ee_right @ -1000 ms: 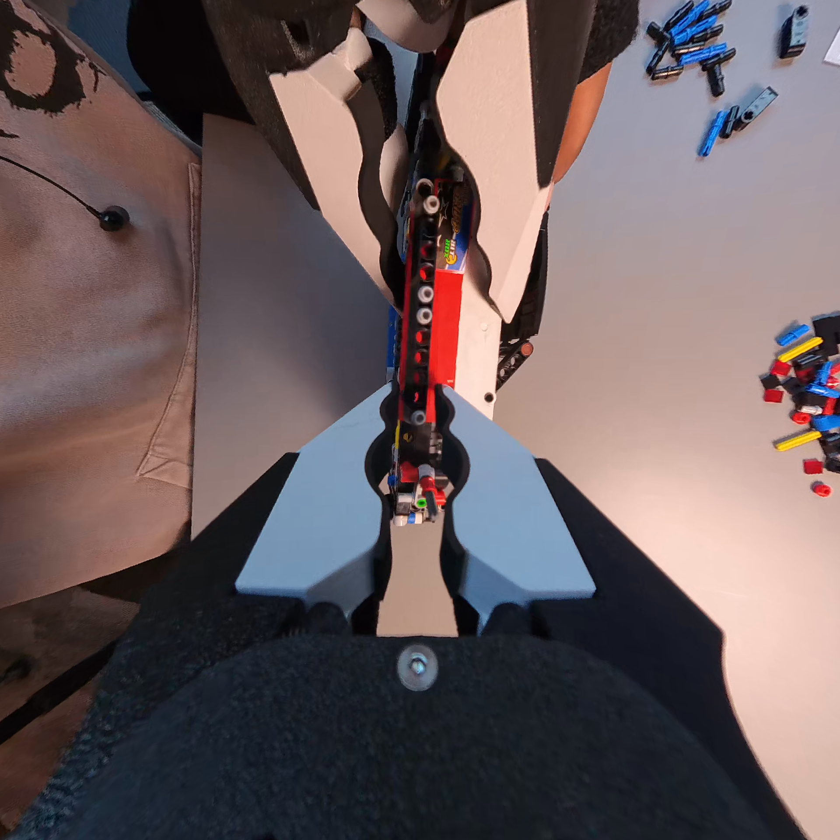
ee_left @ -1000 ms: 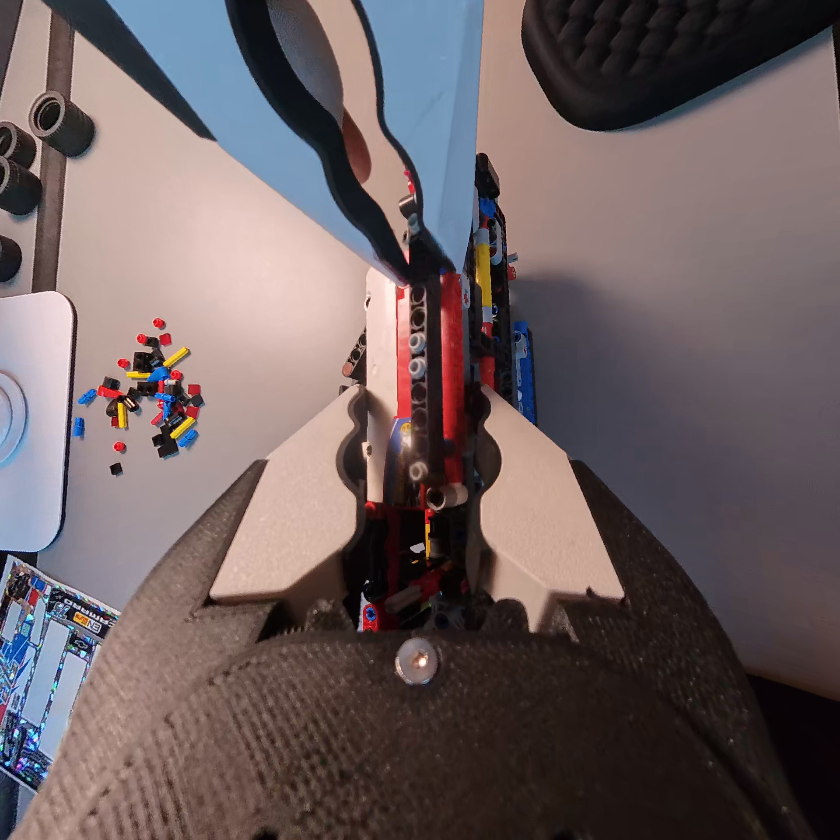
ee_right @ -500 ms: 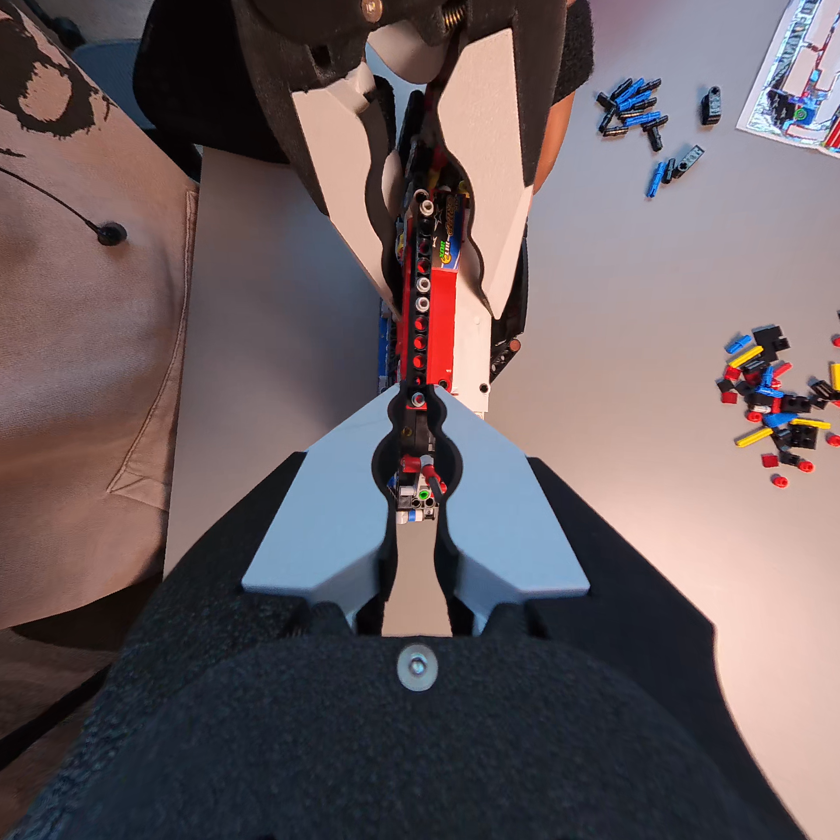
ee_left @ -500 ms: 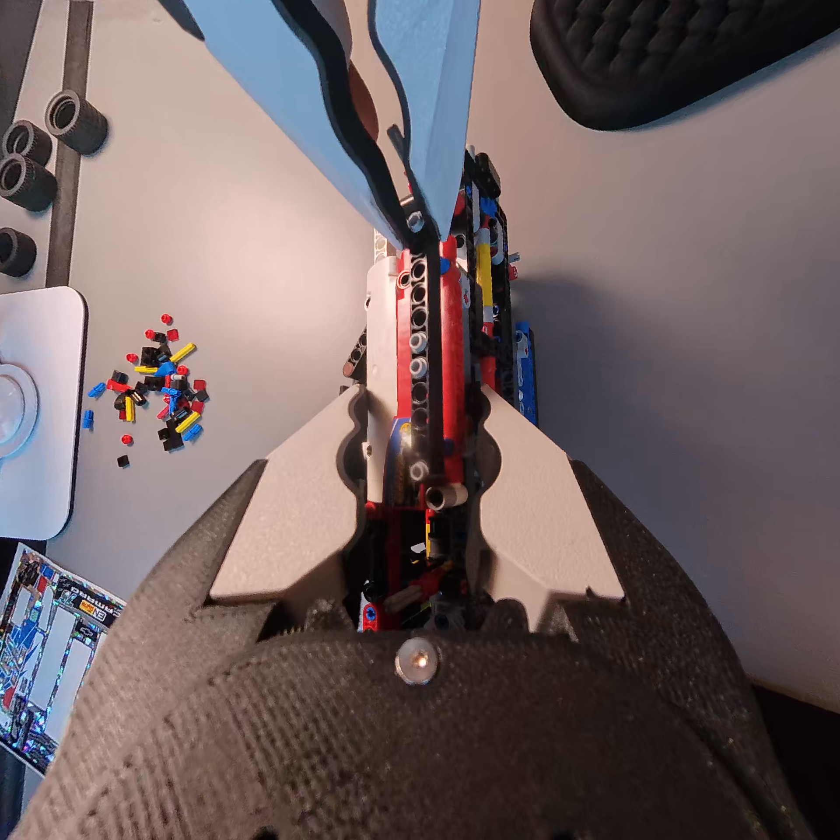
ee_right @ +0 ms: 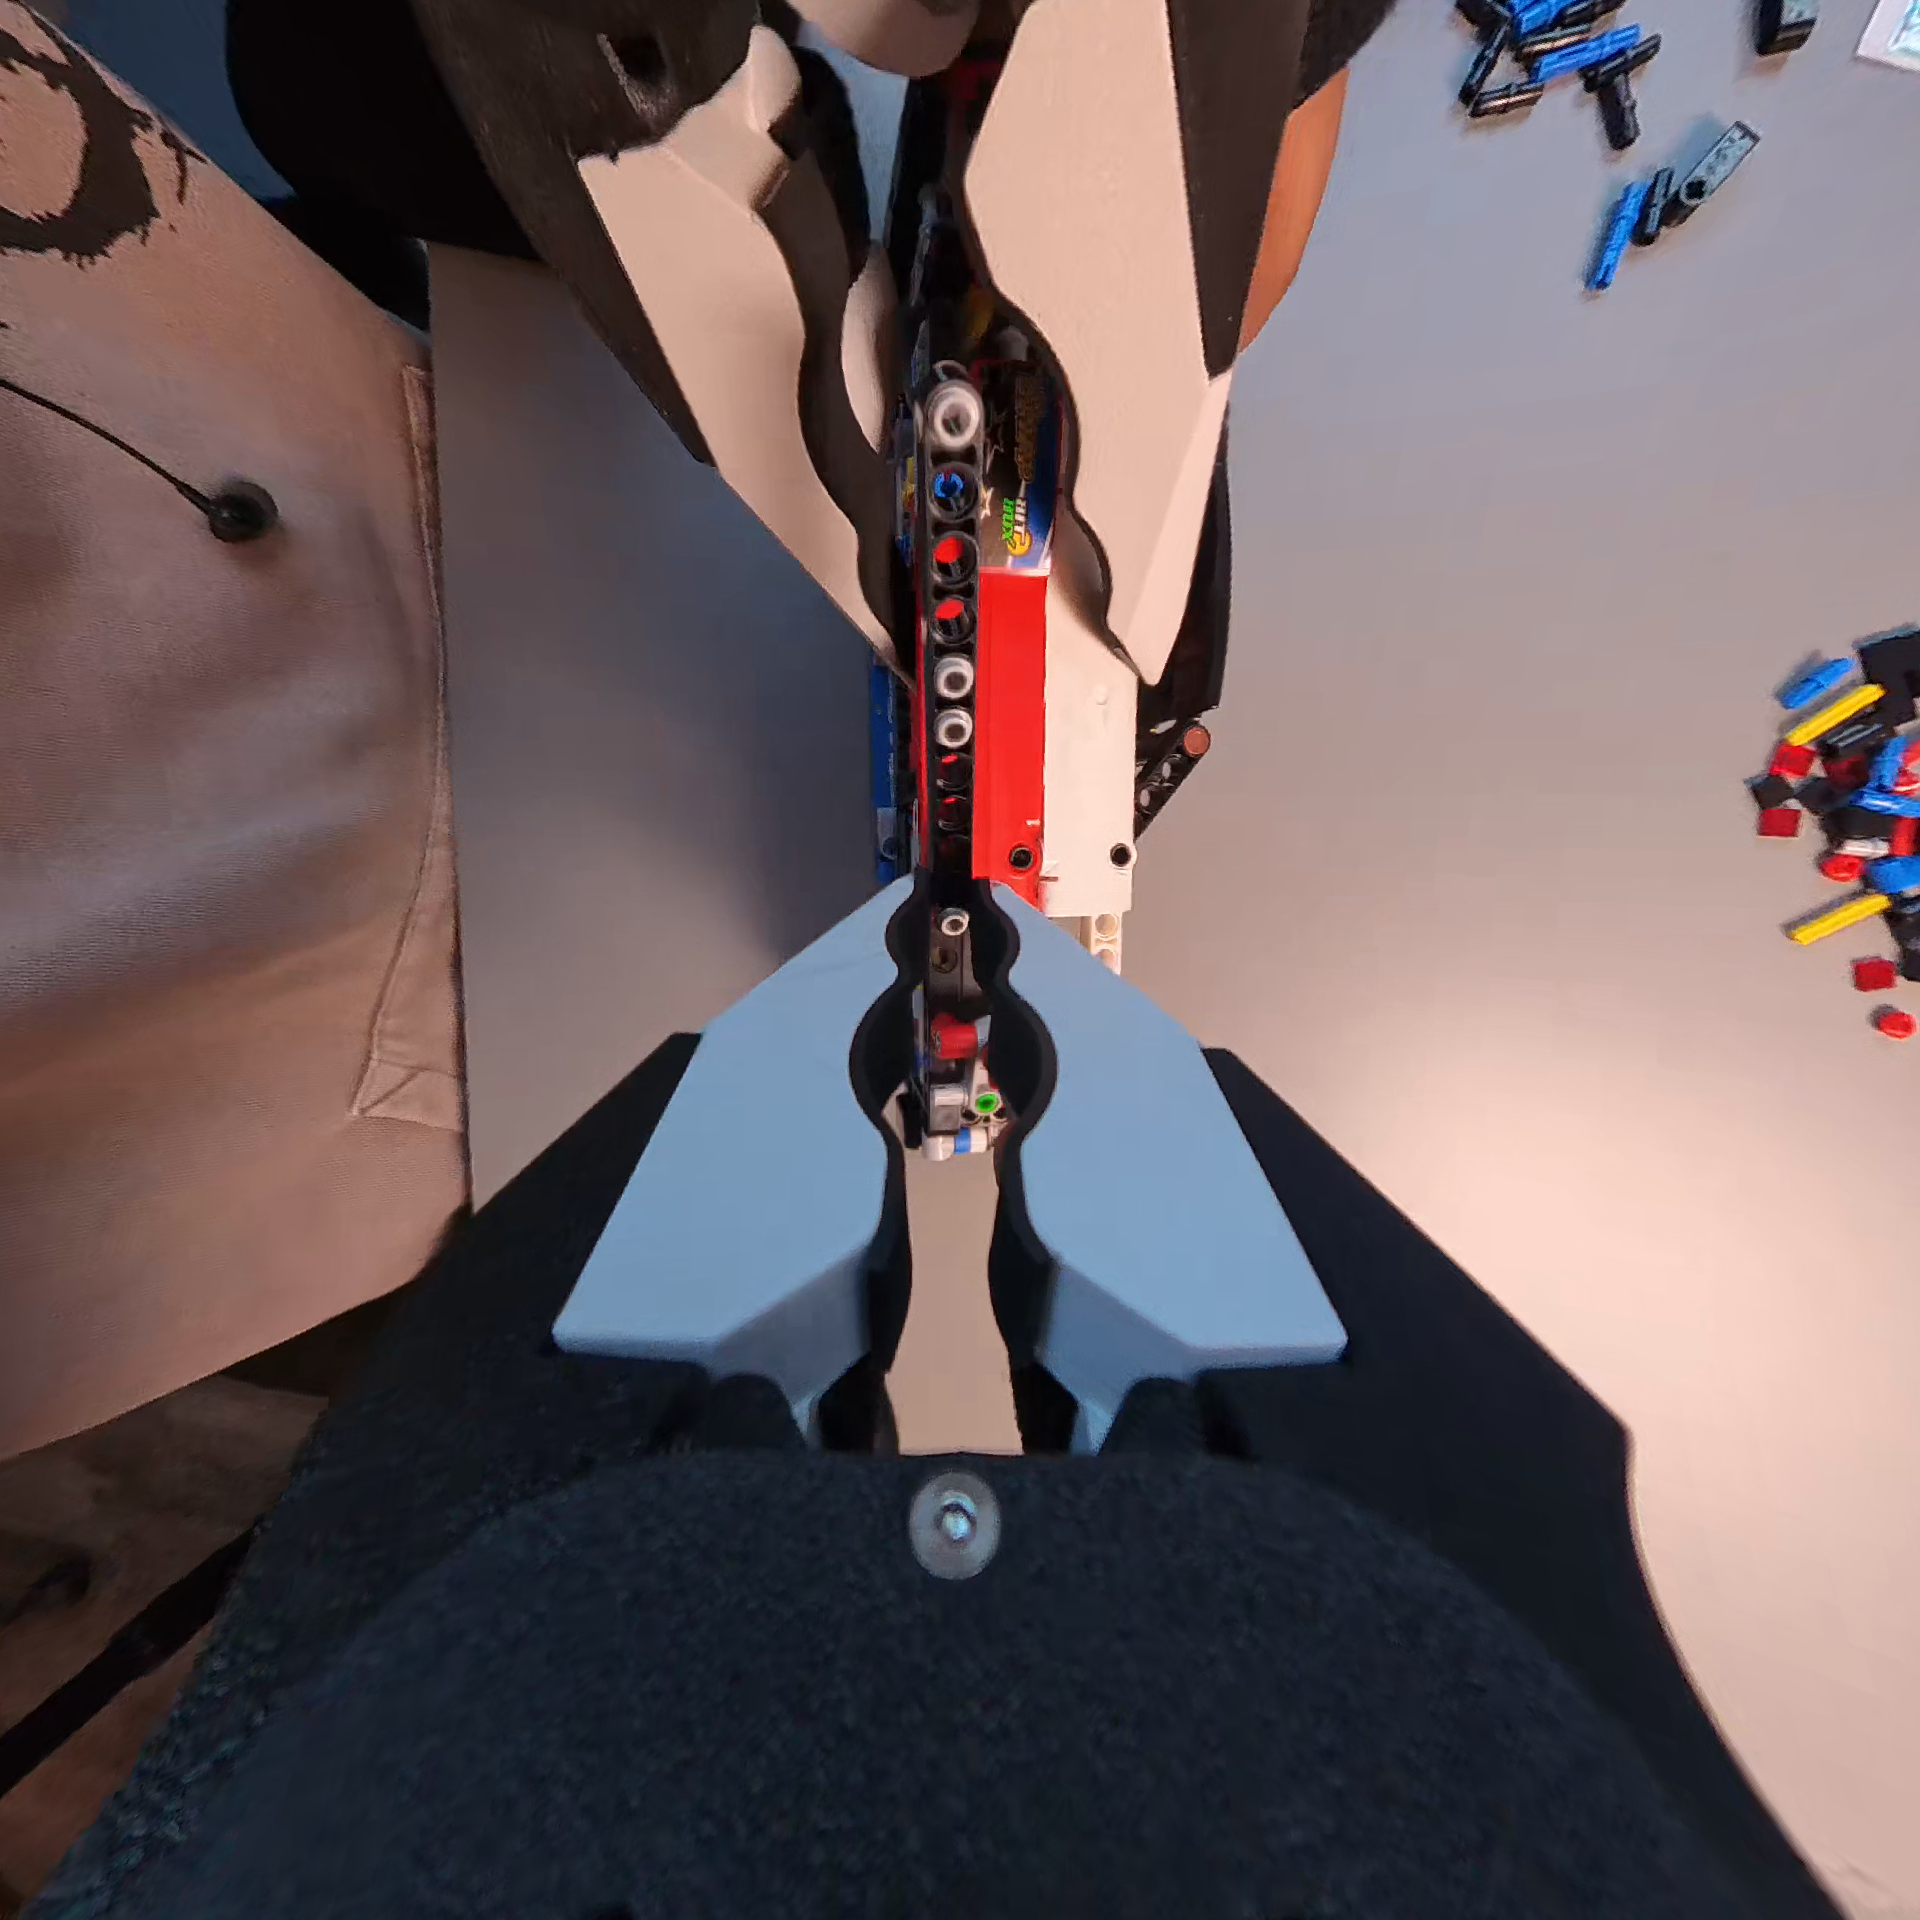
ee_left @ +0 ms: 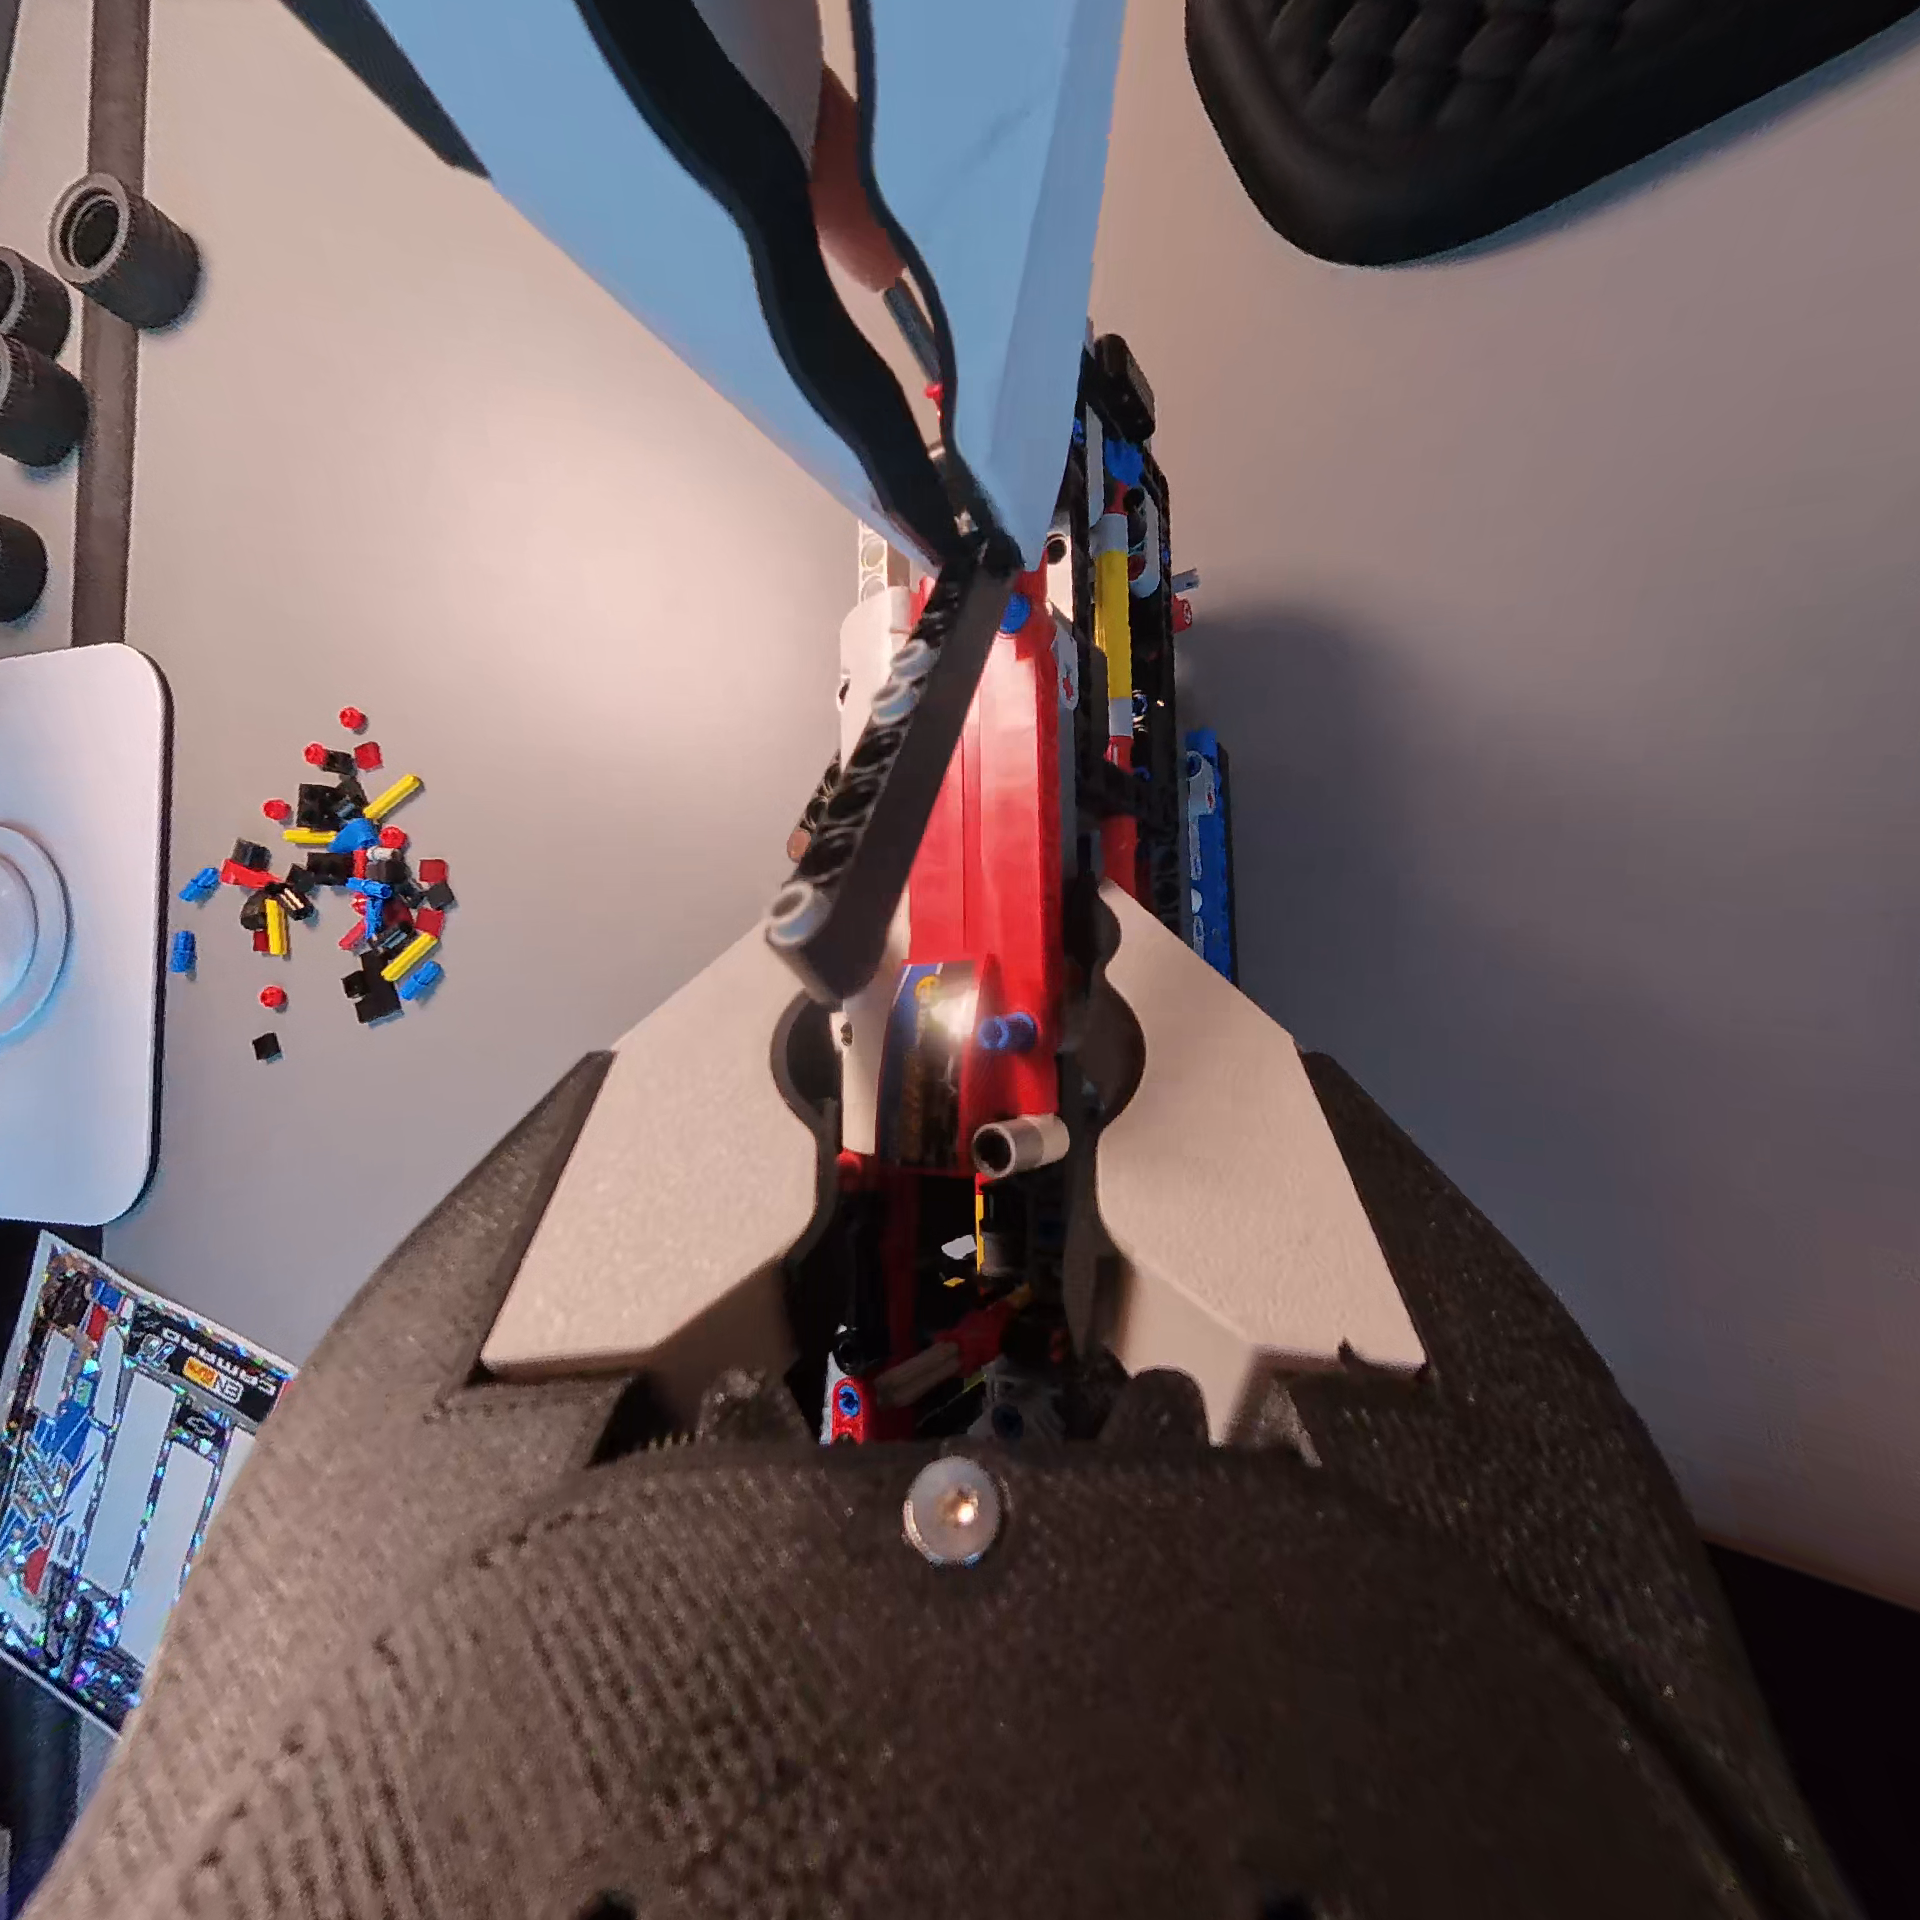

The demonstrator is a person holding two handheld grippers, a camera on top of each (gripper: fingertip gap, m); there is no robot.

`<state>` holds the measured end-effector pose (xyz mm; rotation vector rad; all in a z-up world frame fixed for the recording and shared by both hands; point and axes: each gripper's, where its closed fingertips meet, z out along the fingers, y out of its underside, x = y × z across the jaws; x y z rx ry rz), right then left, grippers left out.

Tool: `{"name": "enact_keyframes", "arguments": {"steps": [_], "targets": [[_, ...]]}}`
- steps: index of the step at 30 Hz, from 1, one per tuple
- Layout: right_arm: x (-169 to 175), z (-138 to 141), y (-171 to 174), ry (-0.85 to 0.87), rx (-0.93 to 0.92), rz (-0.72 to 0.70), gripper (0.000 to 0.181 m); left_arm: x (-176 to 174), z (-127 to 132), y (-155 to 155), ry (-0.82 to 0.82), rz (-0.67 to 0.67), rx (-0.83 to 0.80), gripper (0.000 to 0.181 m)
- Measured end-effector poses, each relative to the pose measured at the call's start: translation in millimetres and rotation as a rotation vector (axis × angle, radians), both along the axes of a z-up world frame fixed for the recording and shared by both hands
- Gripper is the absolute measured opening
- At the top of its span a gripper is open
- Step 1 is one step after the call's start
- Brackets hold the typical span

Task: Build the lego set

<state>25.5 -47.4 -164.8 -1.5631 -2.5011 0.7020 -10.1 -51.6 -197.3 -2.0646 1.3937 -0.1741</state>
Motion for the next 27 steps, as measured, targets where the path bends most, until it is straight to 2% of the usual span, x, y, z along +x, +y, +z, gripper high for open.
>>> {"name": "enact_keyframes", "arguments": {"steps": [6, 13, 21, 27], "targets": [[3.0, 0.8, -2.1, -0.059, -0.072, 0.010, 0.004, 3.3, 0.2, -1.9, -0.025, -0.014, -0.009, 0.043], [-1.6, 5.0, -1.5, -0.002, -0.090, 0.009, 0.004, 2.9, 0.2, -0.8, -0.035, -0.012, -0.010, 0.043], [-2.2, 2.5, -3.4, -0.007, -0.066, 0.004, 0.004, 3.4, 0.2, -1.0, -0.031, -0.010, -0.011, 0.043], [0.9, -1.5, -4.4, -0.112, 0.004, -0.010, 0.004, 5.8, -2.3, -4.0, -0.016, -0.002, -0.046, 0.042]]}}
